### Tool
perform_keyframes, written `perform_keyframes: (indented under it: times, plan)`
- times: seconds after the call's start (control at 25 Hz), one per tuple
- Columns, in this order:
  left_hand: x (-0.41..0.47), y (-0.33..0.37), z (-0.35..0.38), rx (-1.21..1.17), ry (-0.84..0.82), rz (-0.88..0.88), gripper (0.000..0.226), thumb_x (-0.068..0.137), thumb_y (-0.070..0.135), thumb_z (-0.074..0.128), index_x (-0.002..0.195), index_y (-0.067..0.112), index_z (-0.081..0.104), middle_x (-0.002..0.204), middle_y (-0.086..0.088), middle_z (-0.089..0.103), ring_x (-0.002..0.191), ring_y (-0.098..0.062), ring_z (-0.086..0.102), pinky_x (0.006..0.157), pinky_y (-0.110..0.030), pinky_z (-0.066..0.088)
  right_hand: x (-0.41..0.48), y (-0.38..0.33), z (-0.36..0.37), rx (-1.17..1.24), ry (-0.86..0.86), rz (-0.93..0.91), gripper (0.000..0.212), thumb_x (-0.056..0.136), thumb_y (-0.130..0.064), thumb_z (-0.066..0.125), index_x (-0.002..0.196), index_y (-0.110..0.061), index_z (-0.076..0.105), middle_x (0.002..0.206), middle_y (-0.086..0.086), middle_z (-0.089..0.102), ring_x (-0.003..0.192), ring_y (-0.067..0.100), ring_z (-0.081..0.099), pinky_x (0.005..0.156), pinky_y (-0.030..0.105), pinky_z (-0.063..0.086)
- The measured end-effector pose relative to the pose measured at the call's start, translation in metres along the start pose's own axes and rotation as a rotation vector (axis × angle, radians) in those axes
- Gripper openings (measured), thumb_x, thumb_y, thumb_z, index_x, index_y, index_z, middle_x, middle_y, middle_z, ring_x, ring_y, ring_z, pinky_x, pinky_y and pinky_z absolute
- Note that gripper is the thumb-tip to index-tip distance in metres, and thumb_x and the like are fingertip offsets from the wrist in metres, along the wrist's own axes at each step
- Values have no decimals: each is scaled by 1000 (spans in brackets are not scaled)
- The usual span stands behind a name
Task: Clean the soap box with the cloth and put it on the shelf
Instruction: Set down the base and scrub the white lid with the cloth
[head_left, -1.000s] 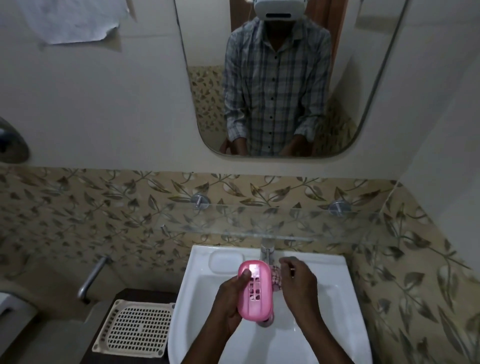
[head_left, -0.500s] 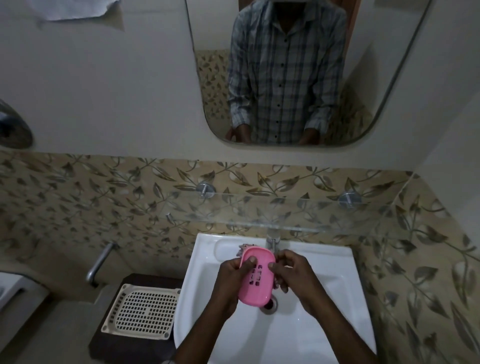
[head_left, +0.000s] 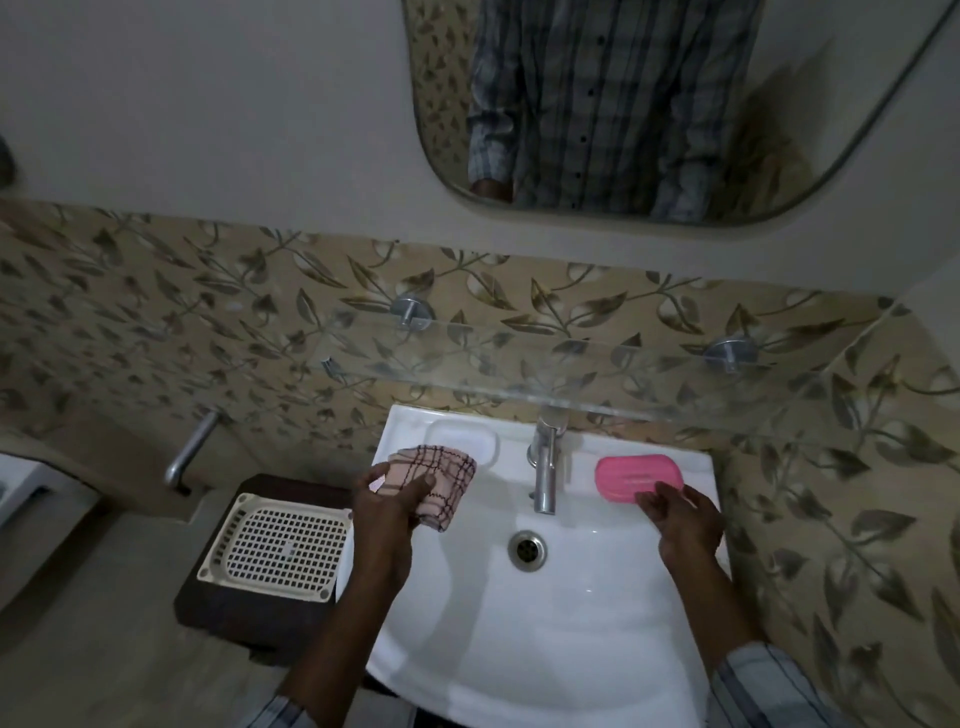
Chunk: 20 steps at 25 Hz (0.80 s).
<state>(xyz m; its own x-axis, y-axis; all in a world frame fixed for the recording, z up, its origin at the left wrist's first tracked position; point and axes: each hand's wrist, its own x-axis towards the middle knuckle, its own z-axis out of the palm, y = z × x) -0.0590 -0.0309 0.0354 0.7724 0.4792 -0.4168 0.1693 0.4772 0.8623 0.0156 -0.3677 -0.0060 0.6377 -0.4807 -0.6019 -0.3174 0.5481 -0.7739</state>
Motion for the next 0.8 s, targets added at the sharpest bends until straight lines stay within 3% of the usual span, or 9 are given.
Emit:
perform_keyframes:
  times: [0.12, 0.24, 0.36, 0.56, 0.64, 0.72, 0.8]
  plan:
    - [4, -11, -5, -116, -54, 25, 66, 77, -15, 70, 138, 0, 47, 120, -32, 64, 98, -36, 70, 70, -36, 62, 18, 13, 13, 50, 119, 4, 56, 83, 19, 66, 133, 1, 50, 121, 38, 58, 63, 35, 68, 79, 47, 58]
    - [4, -16, -7, -123, -94, 38, 40, 80, -16, 66, 118, -5, 62, 113, -33, 66, 89, -32, 70, 66, -32, 62, 26, 26, 18, -39, 164, -17, 51, 83, 15, 69, 130, 5, 53, 117, 40, 61, 63, 32, 70, 69, 42, 62]
    - [4, -20, -11, -128, -112, 15, 41, 81, -17, 63, 121, -8, 59, 114, -32, 66, 91, -33, 69, 69, -32, 61, 30, 35, 14, -85, 216, -34, 50, 82, 13, 72, 127, 8, 53, 112, 43, 61, 63, 33, 70, 55, 38, 64]
    - [1, -22, -4, -162, -141, -23, 50, 82, -12, 66, 129, 4, 56, 120, -24, 68, 101, -32, 71, 77, -40, 62, 24, 32, 16, -94, 248, -26, 55, 87, -1, 74, 135, 6, 48, 126, 39, 54, 73, 44, 69, 73, 46, 61]
    - [-1, -16, 3, -178, -166, -30, 47, 86, -8, 64, 130, 6, 57, 123, -23, 67, 105, -33, 68, 79, -42, 61, 7, 22, 20, -215, 301, -99, 44, 93, -17, 70, 126, 9, 56, 113, 32, 65, 62, 35, 69, 66, 45, 62]
    - [-4, -6, 12, -204, -228, -28, 46, 86, -5, 61, 130, 9, 57, 124, -23, 65, 105, -35, 67, 78, -43, 60, -25, 16, 23, -246, 256, -237, 40, 95, -28, 65, 111, 9, 64, 83, 22, 72, 48, 22, 66, 51, 35, 61]
    - [-10, 4, 24, -217, -321, -27, 52, 84, -1, 60, 134, 11, 54, 127, -25, 64, 108, -37, 64, 80, -46, 58, -75, 18, 33, -203, -83, -222, 40, 91, -34, 68, 101, 5, 69, 71, 17, 73, 49, 22, 69, 47, 30, 59]
